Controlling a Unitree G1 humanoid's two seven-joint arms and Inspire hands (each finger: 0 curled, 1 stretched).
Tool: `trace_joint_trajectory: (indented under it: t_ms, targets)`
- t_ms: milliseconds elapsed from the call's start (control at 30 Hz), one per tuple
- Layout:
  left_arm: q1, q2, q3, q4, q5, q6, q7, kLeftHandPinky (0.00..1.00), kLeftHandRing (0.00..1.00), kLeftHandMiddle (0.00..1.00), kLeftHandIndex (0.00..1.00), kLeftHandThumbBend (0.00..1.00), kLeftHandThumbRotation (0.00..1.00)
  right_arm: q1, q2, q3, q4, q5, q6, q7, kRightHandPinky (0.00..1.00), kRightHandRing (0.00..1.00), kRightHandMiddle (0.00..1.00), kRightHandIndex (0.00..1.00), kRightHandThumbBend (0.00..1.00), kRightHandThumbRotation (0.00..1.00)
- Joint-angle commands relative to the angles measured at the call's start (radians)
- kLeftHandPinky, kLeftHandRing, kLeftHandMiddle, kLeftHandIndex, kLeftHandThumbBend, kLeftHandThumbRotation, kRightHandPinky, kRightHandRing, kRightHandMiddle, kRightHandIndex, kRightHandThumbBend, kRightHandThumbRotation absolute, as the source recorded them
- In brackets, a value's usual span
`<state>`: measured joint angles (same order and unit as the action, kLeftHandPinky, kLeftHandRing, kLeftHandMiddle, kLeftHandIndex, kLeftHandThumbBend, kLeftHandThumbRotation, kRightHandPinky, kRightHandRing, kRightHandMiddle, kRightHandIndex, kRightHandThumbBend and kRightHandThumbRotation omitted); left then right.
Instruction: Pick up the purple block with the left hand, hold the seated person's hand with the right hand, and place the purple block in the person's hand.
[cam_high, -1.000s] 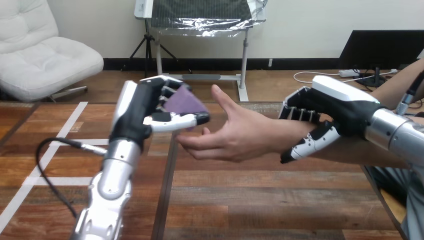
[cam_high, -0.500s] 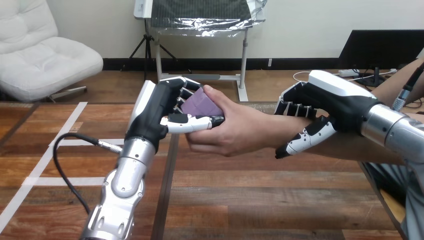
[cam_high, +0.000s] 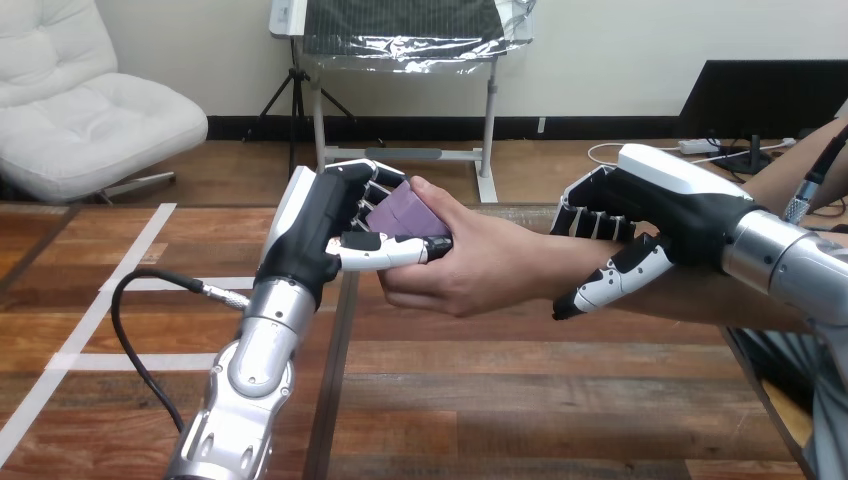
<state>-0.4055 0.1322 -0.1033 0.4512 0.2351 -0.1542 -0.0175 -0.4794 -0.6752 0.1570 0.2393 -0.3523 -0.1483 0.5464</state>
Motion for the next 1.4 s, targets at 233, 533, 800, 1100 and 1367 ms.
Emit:
trace_joint_trajectory:
  t_ms: [233,533,800,1100,1367]
  targets:
    - [-0.065,-0.063,-0.075,0.030,0.019,-0.009,-0.040,0.28,0.35,0.42,0.47,0.62,0.00,0.001,0.015,0.001,-0.042,0.013,0.023,0.006,0.34,0.40,0.45,0.49,0.84,0.18]
    - [-0.048,-0.066,-0.090,0.028,0.036,-0.014,-0.045,0.29,0.36,0.43,0.46,0.63,0.00,0.009,0.011,-0.002,-0.043,0.016,0.020,0.007,0.34,0.40,0.45,0.50,0.84,0.18]
    - [-0.038,-0.065,-0.093,0.023,0.038,-0.003,-0.050,0.27,0.34,0.42,0.47,0.63,0.00,0.016,0.006,-0.003,-0.051,0.010,0.027,0.007,0.35,0.40,0.46,0.50,0.84,0.20]
    - [-0.029,-0.059,-0.097,0.012,0.047,0.000,-0.044,0.28,0.35,0.42,0.47,0.61,0.00,0.024,0.003,-0.006,-0.056,0.012,0.032,0.010,0.33,0.40,0.46,0.51,0.84,0.20]
    - [-0.016,-0.057,-0.087,-0.007,0.025,0.009,-0.062,0.31,0.40,0.45,0.49,0.61,0.02,0.030,0.004,-0.008,-0.038,0.023,0.007,0.008,0.35,0.41,0.47,0.51,0.84,0.21]
